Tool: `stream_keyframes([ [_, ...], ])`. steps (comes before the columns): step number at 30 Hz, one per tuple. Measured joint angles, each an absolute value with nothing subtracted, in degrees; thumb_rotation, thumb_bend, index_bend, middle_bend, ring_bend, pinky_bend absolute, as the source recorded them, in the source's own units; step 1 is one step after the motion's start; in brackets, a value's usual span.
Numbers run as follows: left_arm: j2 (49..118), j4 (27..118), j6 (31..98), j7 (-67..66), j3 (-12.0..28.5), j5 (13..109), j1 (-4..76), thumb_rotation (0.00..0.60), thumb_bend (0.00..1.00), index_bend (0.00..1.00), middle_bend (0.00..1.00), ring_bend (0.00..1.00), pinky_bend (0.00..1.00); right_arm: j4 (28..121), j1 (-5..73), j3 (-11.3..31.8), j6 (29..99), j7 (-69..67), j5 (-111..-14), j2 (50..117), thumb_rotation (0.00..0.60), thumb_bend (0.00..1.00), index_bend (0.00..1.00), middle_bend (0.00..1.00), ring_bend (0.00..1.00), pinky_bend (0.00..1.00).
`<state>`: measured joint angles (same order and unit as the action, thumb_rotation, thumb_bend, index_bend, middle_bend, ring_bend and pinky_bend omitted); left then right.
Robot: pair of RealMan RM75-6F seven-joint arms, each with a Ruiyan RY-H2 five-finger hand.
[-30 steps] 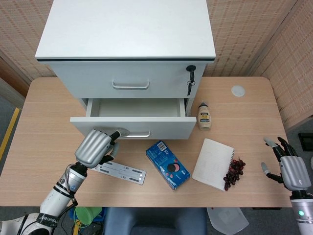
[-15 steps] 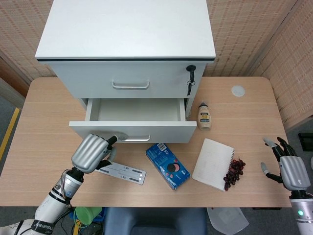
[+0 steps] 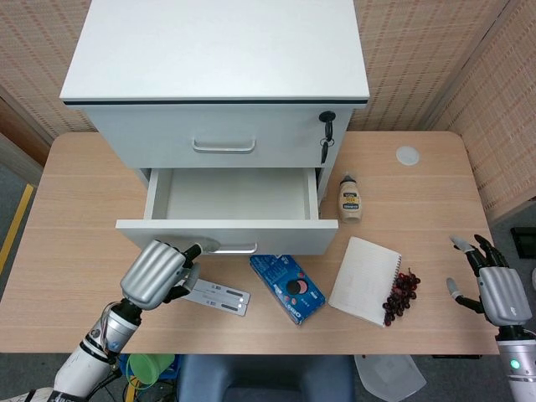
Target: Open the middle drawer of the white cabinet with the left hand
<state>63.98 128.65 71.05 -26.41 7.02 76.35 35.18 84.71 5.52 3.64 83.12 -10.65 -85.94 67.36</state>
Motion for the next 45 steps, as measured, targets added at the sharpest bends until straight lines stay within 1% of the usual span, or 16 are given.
stream_keyframes([
  [11,63.66,130.16,71.51,-27.05,5.17,79.63,33.08,0.600,0.65,0.29,0.95,1.00,1.00,84.68,5.69,3.62,82.82,-10.50,-85.98,67.51,0.600,0.34,0.14,0.24,0.13,0.15],
  [29,62.75,131.46,72.43,-26.98,3.32,83.98,29.81,0.600,0.65,0.29,0.95,1.00,1.00,84.76,6.10,3.70,82.34,-10.09,-85.95,67.78,0.600,0.34,0.14,0.24,0.13,0.15],
  [35,62.64,131.36,72.43,-26.46,3.56,84.81,29.34,0.600,0.65,0.28,0.95,1.00,1.00,84.68,6.05,3.67,82.42,-10.11,-85.93,67.88,0.600,0.34,0.14,0.24,0.13,0.15],
  [39,63.00,130.95,72.92,-25.71,3.94,86.00,29.07,0.600,0.65,0.28,0.93,0.96,1.00,84.64,5.96,3.65,82.52,-10.15,-85.88,67.86,0.600,0.34,0.14,0.24,0.13,0.15],
  [43,63.63,130.44,74.11,-25.02,4.25,87.98,28.43,0.600,0.65,0.31,0.92,0.94,1.00,84.48,5.93,3.63,82.42,-10.22,-85.76,67.94,0.600,0.34,0.14,0.24,0.13,0.15],
  [45,63.91,130.26,74.81,-24.75,4.42,89.00,28.05,0.600,0.65,0.37,0.91,0.93,1.00,84.37,5.97,3.61,82.32,-10.27,-85.76,68.00,0.600,0.34,0.14,0.24,0.13,0.15],
])
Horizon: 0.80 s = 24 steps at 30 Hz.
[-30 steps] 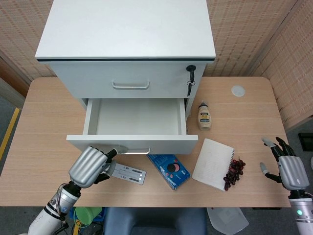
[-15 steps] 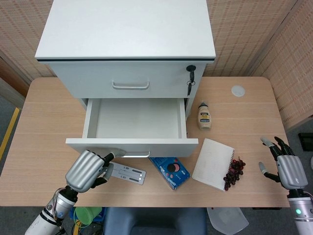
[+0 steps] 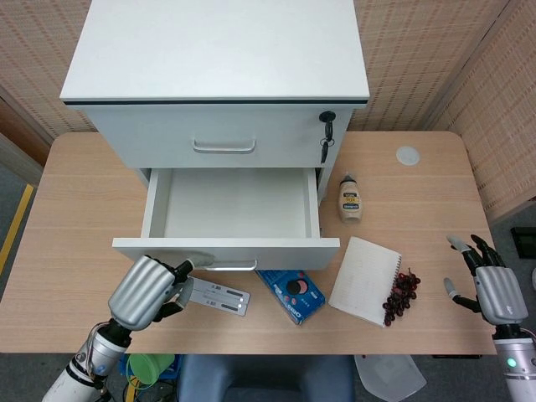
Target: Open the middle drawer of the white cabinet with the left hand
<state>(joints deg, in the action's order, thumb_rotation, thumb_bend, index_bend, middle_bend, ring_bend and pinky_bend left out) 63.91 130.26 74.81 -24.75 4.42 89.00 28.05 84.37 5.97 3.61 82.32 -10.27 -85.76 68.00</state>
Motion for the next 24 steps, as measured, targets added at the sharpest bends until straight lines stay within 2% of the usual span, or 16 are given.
stream_keyframes([
  [7,65.30,129.49,78.15,-23.91,4.83,93.40,26.31,0.600,0.64,0.68,0.91,0.93,1.00,84.14,6.20,3.62,81.85,-10.33,-85.65,68.16,0.600,0.34,0.14,0.24,0.13,0.15],
  [19,64.89,125.89,81.25,-22.85,3.08,96.54,22.15,0.600,0.65,0.73,0.91,0.93,1.00,84.28,6.95,3.77,80.67,-9.80,-85.34,68.35,0.600,0.34,0.14,0.24,0.13,0.15],
  [24,64.45,122.69,82.91,-22.25,2.29,96.33,19.85,0.600,0.64,0.73,0.91,0.89,1.00,84.54,7.08,3.87,80.37,-9.51,-85.01,68.19,0.600,0.34,0.14,0.24,0.13,0.15],
])
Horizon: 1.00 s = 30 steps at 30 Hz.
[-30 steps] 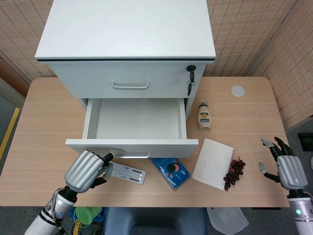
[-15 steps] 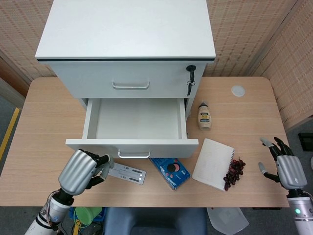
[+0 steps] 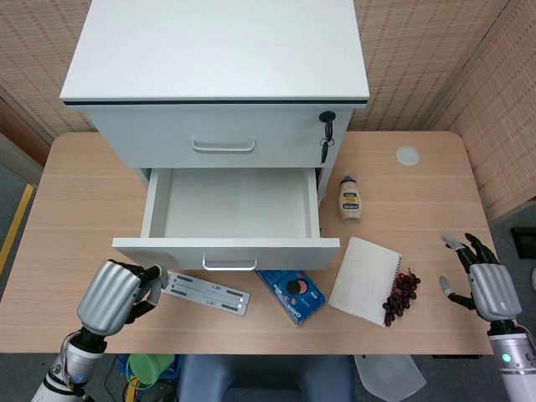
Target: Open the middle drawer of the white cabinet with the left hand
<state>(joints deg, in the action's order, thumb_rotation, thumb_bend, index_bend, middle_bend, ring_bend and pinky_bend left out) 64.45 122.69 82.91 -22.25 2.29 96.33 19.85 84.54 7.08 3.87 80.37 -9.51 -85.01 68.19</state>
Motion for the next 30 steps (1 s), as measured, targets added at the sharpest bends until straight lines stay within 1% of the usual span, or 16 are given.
stream_keyframes([
  [5,63.25,119.78,84.64,-22.19,0.81,95.86,16.97,0.600,0.64,0.73,0.90,0.85,1.00,84.73,7.09,3.93,80.20,-9.27,-84.66,68.06,0.600,0.34,0.14,0.24,0.13,0.15],
  [11,62.92,115.23,87.62,-21.82,0.19,93.45,13.49,0.600,0.64,0.72,0.87,0.81,0.98,85.12,7.06,3.87,80.19,-8.93,-84.62,67.89,0.600,0.34,0.14,0.24,0.13,0.15],
  [13,62.91,113.75,88.49,-21.54,0.19,92.13,12.43,0.600,0.64,0.71,0.86,0.79,0.94,85.30,7.02,3.85,80.24,-8.77,-84.60,67.85,0.600,0.34,0.14,0.24,0.13,0.15],
  [15,62.86,112.11,89.18,-20.41,0.26,90.64,11.44,0.600,0.64,0.70,0.85,0.77,0.87,85.46,6.99,3.80,80.27,-8.60,-84.62,67.83,0.600,0.34,0.14,0.24,0.13,0.15],
  [17,62.96,110.86,89.84,-19.41,0.47,88.91,10.55,0.600,0.64,0.68,0.83,0.75,0.84,85.62,6.99,3.74,80.25,-8.50,-84.67,67.82,0.600,0.34,0.14,0.24,0.13,0.15],
  [19,63.27,109.28,90.33,-18.87,0.71,87.55,9.79,0.600,0.64,0.63,0.80,0.71,0.79,85.80,7.00,3.67,80.26,-8.35,-84.81,67.82,0.600,0.34,0.14,0.24,0.13,0.15],
  [21,63.92,107.20,90.67,-18.48,1.01,85.41,8.95,0.600,0.59,0.54,0.74,0.64,0.71,86.00,6.99,3.61,80.45,-8.28,-85.04,67.80,0.600,0.34,0.14,0.24,0.13,0.15],
  [24,65.02,105.04,90.35,-18.78,1.43,81.77,8.10,0.600,0.47,0.37,0.55,0.47,0.53,86.34,6.77,3.43,81.01,-8.26,-85.50,67.65,0.600,0.34,0.14,0.24,0.13,0.15],
  [25,65.46,104.65,90.15,-19.05,1.62,80.64,7.92,0.600,0.45,0.33,0.49,0.43,0.49,86.47,6.65,3.38,81.20,-8.23,-85.57,67.55,0.600,0.34,0.14,0.24,0.13,0.15],
  [27,66.89,103.72,89.77,-19.51,2.22,78.60,7.61,0.600,0.44,0.32,0.47,0.42,0.47,86.82,6.34,3.33,81.66,-8.06,-85.53,67.30,0.600,0.34,0.14,0.24,0.13,0.15],
  [30,68.81,102.54,89.22,-20.09,2.97,77.84,7.52,0.600,0.44,0.32,0.47,0.42,0.46,87.38,5.80,3.39,82.51,-7.78,-85.33,67.06,0.600,0.34,0.14,0.24,0.13,0.15],
])
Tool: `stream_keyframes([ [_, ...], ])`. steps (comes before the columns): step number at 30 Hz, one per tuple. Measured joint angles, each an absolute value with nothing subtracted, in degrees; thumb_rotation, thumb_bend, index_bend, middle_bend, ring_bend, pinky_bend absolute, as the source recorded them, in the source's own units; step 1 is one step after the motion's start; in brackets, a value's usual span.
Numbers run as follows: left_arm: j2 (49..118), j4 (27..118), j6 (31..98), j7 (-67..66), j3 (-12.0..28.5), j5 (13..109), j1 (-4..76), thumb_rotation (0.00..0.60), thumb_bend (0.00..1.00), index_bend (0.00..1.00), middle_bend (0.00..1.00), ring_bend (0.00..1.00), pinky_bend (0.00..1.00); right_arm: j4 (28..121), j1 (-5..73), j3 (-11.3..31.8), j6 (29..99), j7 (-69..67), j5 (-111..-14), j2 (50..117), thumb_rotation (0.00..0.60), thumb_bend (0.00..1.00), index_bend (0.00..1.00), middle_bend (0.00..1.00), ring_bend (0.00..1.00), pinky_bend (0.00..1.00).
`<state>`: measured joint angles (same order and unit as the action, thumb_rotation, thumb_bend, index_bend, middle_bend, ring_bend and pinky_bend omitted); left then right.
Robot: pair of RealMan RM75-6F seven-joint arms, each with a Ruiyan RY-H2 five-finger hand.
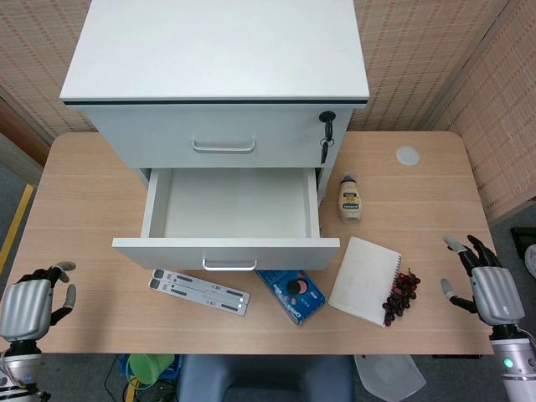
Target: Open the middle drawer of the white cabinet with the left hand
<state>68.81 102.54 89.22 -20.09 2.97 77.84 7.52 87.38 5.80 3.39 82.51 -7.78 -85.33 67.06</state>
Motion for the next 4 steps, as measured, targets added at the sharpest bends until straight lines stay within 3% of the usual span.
stream_keyframes([
  [4,69.89,101.65,88.59,-22.27,3.35,78.01,7.98,0.600,0.44,0.33,0.47,0.42,0.46,88.18,5.14,3.45,83.23,-7.04,-84.84,66.77,0.600,0.34,0.14,0.24,0.13,0.15],
])
